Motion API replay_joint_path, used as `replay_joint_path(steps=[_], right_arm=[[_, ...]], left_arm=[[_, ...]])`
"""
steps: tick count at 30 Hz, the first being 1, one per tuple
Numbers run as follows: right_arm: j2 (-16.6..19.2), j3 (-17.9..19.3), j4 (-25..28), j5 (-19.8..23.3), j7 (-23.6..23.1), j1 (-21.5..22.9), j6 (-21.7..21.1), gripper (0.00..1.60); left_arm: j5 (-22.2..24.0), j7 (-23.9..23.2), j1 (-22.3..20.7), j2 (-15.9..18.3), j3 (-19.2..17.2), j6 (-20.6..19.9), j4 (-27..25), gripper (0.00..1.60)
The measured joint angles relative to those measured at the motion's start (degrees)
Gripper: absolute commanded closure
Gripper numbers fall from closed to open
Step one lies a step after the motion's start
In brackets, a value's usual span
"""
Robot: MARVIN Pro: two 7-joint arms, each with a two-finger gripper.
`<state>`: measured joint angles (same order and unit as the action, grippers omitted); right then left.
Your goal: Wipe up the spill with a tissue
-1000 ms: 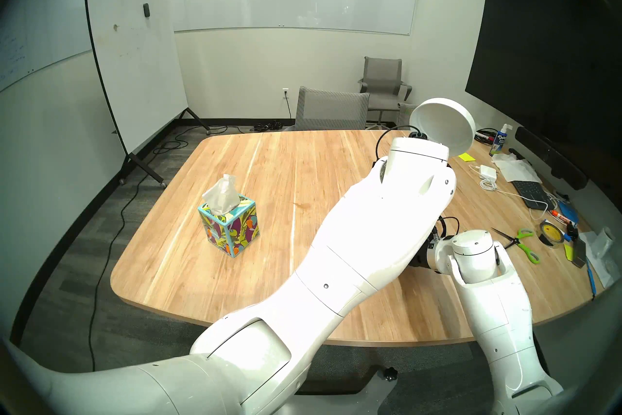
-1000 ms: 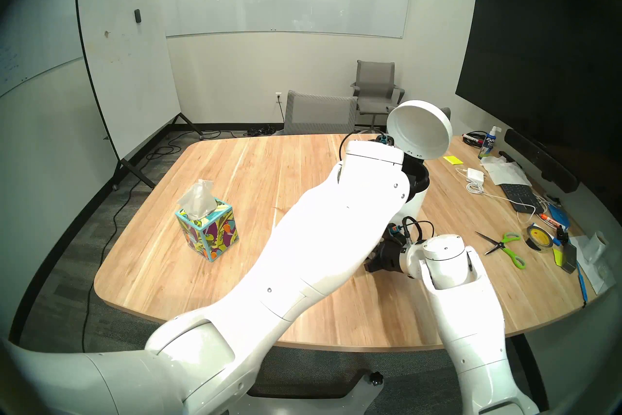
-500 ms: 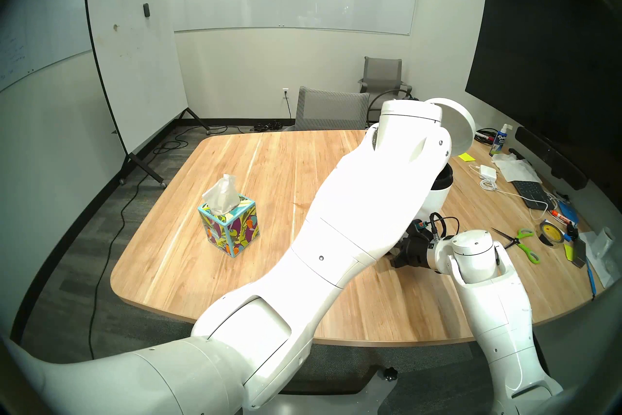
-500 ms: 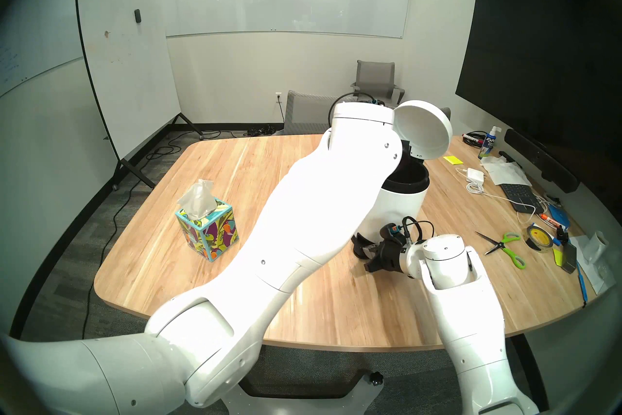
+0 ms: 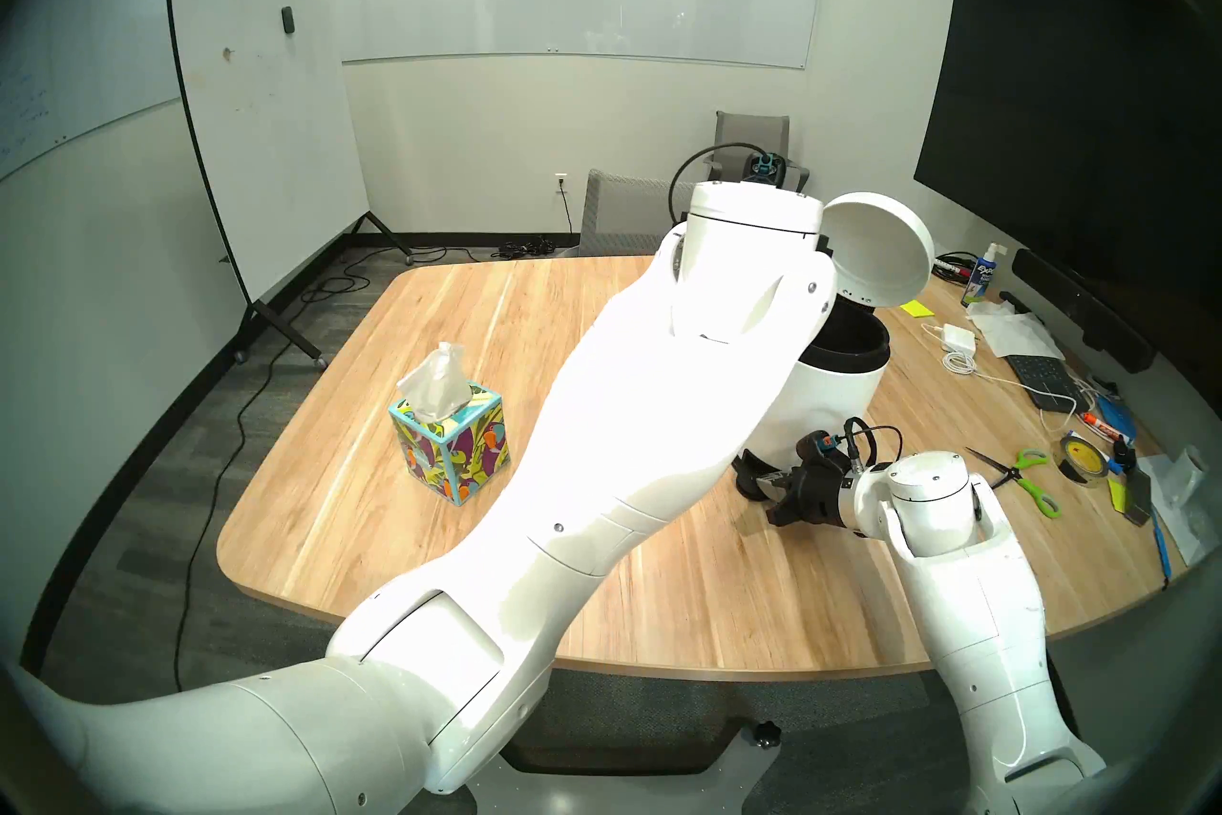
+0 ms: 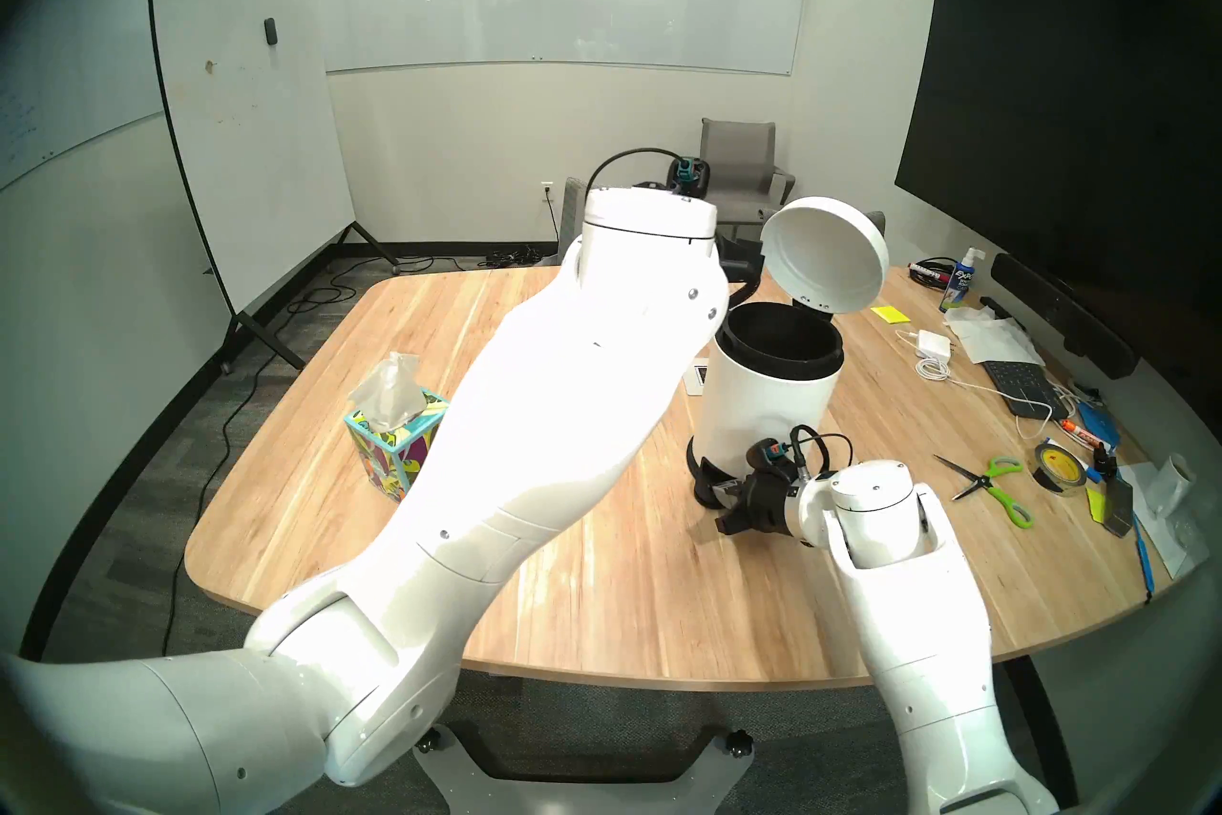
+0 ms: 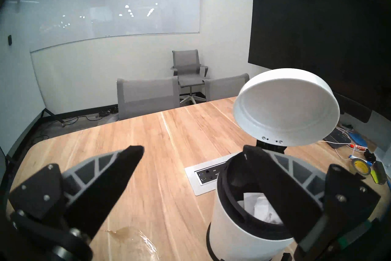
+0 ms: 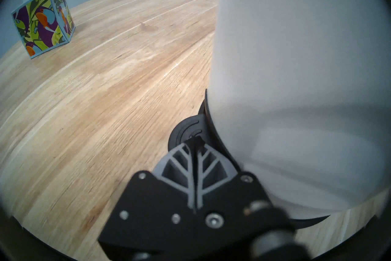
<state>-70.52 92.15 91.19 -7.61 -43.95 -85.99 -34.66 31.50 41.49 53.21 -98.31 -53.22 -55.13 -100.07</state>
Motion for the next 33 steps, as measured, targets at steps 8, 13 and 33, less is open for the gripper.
replay_joint_path(steps=[8,13,33], right_arm=[[-0.05,0.06,0.0,-0.04,-0.02,0.0,0.0,1.6],[-0.09,0.1,-0.01,-0.07,-0.04,0.0,0.0,1.6],[-0.17,0.17,0.01,-0.24,-0.18,-0.01,0.0,1.6]], left_arm=[[-2.6,1.16,4.25,5.34,-1.1,0.5,-5.27,0.0],[-4.5,1.78,8.48,9.73,-0.99,1.26,-9.61,0.0],[-9.63,-6.35,17.06,22.55,-2.7,13.45,-10.28,0.0]])
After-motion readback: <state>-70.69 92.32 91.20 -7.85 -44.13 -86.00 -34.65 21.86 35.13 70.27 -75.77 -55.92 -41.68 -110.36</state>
